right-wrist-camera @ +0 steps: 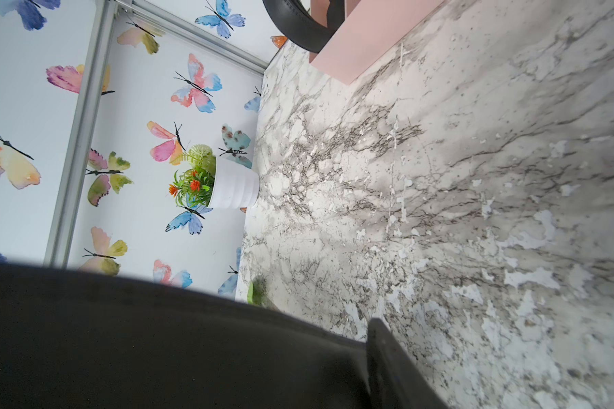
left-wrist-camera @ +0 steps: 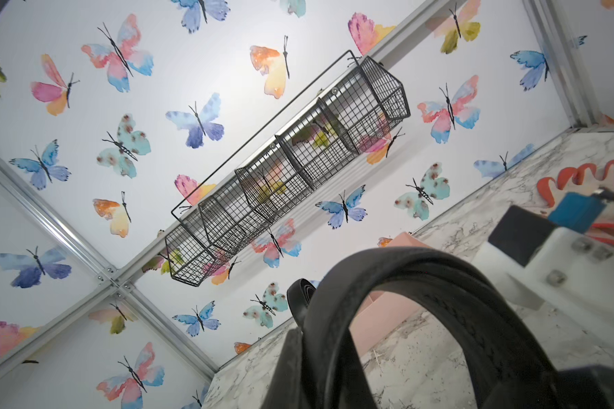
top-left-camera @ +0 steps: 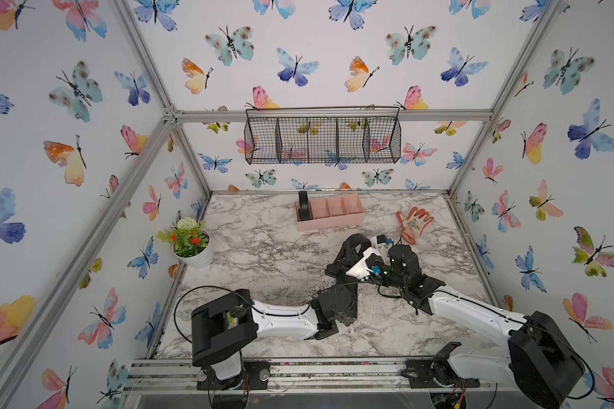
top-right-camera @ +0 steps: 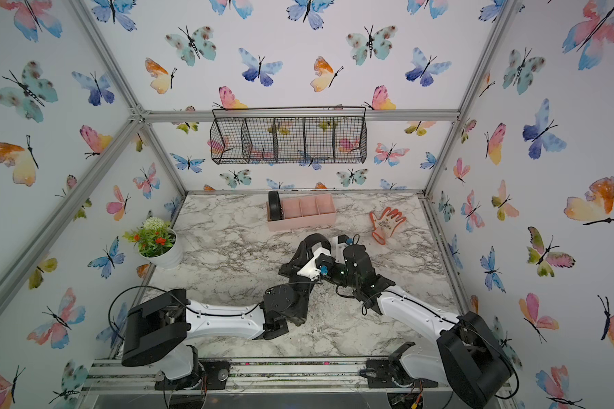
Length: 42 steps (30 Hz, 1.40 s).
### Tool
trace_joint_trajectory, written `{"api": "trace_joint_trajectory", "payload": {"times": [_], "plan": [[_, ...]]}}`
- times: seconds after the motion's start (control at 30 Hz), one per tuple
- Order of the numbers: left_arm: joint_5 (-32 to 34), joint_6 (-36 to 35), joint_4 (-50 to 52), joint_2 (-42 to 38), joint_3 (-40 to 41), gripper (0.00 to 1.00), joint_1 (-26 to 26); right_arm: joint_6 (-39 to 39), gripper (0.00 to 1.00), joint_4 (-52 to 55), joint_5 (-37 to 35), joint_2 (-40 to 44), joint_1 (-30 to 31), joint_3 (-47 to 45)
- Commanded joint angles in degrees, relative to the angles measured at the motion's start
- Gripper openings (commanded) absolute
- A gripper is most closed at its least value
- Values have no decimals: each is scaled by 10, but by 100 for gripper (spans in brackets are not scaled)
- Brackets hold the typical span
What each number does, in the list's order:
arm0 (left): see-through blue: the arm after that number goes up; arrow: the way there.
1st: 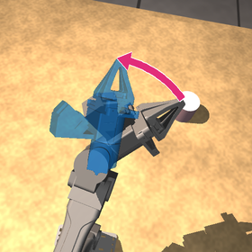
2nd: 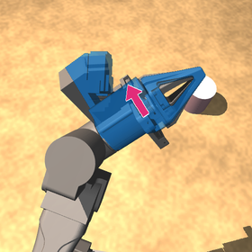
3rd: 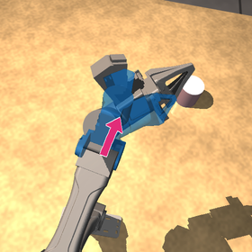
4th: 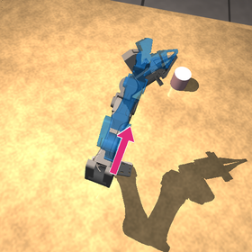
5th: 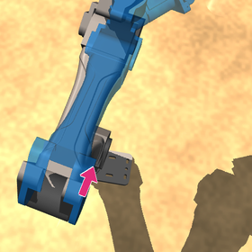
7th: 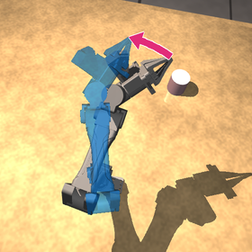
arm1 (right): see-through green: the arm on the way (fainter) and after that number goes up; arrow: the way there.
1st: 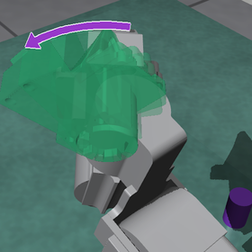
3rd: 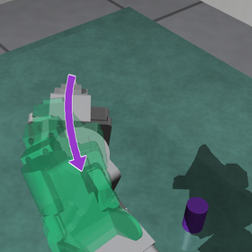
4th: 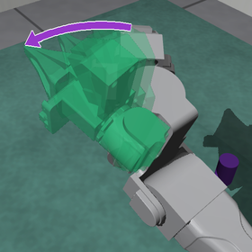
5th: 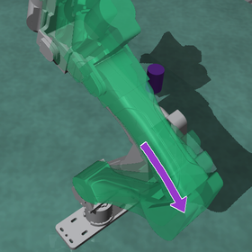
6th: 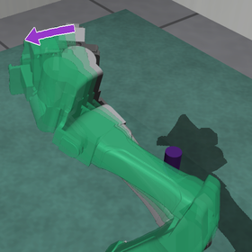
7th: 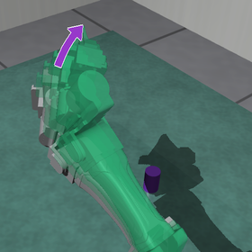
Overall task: Place the belts into the storage roll
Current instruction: Roll the belt.
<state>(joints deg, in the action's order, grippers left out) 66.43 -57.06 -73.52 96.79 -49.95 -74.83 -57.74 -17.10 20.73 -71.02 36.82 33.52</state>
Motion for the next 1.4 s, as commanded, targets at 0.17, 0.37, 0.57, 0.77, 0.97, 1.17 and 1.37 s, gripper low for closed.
{"api": "trace_joint_trajectory", "payload": {"times": [0.17, 0.37, 0.57, 0.77, 0.97, 1.17, 1.37], "plan": [[1, -94, -171, 20, -30, 0, -17, -9, 39, -30, 6, 18, 3, -12], [-19, -2, -42, -26, -27, 0, -7, -13, 28, -45, 14, 17, 3, -18], [-28, -5, -31, -34, -23, 0, -7, -5, 30, -57, 22, 6, 3, -8], [-37, 2, 11, -59, -28, 0, 0, 29, 52, -55, 14, 16, 3, 11], [-61, 12, 61, -86, -28, 0, 14, 66, 56, -29, 18, 24, 3, 38], [-76, -18, 49, -85, -35, 0, 25, 94, 55, -17, 23, 18, 3, 66], [-87, -21, 72, -97, -53, 0, 46, 152, 54, 27, 31, 26, 3, 96]]}}
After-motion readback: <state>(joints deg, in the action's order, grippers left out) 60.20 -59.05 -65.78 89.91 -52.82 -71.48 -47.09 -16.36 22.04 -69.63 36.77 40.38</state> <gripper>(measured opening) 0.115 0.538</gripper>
